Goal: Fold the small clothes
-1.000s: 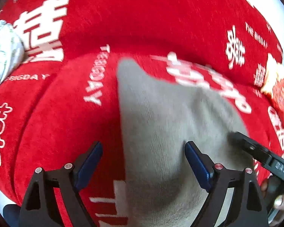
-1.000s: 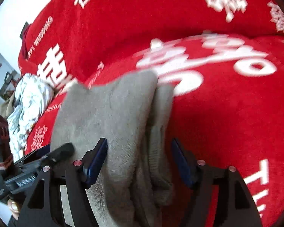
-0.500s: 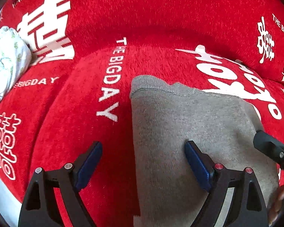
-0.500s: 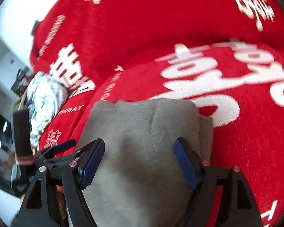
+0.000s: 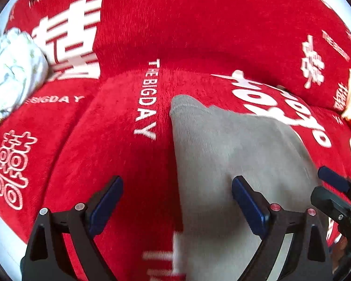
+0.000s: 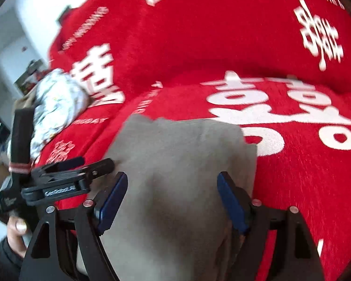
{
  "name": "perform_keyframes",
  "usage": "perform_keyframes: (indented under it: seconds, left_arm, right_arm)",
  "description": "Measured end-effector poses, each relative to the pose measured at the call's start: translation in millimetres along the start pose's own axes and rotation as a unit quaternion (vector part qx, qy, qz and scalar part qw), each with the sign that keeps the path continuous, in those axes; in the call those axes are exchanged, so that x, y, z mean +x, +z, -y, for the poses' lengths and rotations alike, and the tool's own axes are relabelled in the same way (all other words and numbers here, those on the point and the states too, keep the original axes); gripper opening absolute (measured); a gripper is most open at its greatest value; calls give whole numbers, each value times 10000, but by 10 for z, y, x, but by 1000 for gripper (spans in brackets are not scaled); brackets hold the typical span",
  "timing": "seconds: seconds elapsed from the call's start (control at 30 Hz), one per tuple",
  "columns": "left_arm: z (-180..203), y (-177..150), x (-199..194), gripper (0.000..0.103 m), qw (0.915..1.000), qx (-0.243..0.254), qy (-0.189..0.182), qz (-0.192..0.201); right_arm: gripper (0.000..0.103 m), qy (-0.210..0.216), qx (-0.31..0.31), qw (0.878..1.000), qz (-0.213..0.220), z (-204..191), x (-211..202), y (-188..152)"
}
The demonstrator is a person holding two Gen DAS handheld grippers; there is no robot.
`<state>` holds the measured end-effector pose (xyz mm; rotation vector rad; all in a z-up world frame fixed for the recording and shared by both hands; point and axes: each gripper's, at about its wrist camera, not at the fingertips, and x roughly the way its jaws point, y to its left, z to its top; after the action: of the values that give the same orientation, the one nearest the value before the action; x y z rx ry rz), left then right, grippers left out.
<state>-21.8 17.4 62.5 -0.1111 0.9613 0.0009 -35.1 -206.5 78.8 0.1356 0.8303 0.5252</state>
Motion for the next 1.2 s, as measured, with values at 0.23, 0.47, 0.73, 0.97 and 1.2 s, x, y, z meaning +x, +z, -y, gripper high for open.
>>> perform_keyframes:
  seconds: [0.23,0.47,0.73,0.97,1.2]
  left_arm:
    - [-7,-401,-131,96,9994,232,253,59]
    - [1,-592,-282,96,9988,354,326,77]
    - [135,-808,-475,96,9976,597,273,211]
    - [162,-901,-362,96,9970,694,318,128]
    - [150,-978,-309,101,9969,663,427,63]
  right_arm:
    - [82,-155,-489,9987,-60,-208,-46,-484]
    - [82,-514,-1066,9930,34,-352,-188,-867]
    - [83,-539,-959,9936,275,-494,-358,-1068]
    - [83,-693,-674,9952,155,-307,-235,-1184]
    - [83,-902,-930,9915,89,-340,-252,-1282]
